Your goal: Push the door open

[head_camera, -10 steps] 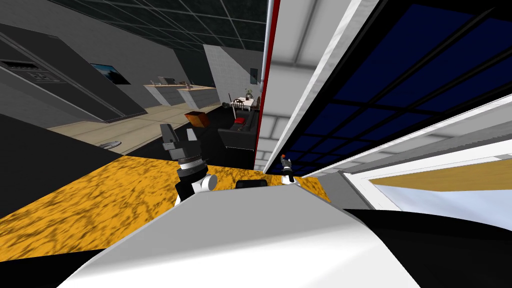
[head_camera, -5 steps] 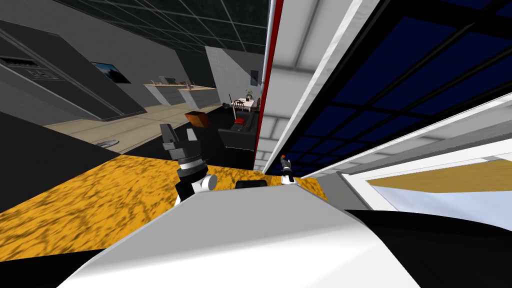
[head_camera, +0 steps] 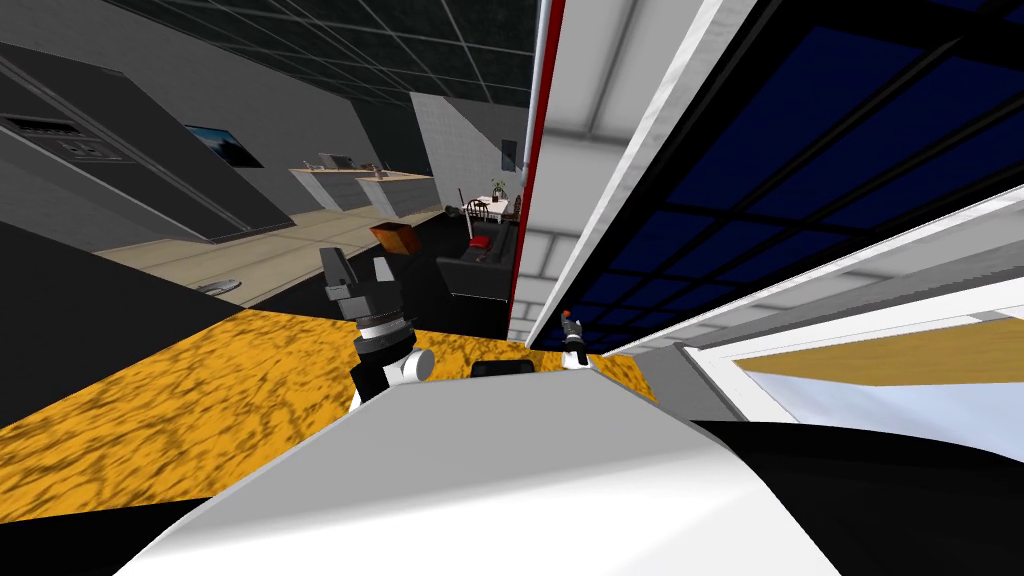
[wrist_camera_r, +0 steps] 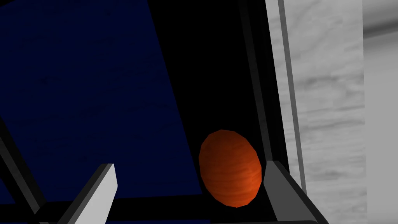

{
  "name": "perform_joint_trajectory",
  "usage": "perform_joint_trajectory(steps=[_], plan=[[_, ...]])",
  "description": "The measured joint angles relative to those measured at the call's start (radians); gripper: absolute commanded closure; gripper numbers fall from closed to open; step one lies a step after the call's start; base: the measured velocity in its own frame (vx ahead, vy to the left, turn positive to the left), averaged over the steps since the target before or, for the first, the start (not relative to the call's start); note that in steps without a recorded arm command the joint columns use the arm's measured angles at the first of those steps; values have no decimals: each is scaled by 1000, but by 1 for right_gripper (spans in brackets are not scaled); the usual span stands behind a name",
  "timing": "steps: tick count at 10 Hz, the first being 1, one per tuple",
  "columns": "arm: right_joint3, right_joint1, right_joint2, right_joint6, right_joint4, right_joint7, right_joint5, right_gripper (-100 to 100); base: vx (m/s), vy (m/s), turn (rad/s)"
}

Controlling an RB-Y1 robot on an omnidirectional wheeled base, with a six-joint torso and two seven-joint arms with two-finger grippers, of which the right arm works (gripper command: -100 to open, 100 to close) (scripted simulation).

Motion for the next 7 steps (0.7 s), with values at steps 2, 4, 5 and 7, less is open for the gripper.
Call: perform_joint_trajectory(steps=[2,4,5,7], plan=[[5,-11,-15,-7,20,-12,0,100,5,-1,8],[7,-10,-3,-10,9,-18,-6,100,-27,0,238],[13,-7,0,-17,0,-35,-11,100,-43,-39,160],[17,9,10,-23,-22,-69,-30,100,-41,-65,191]])
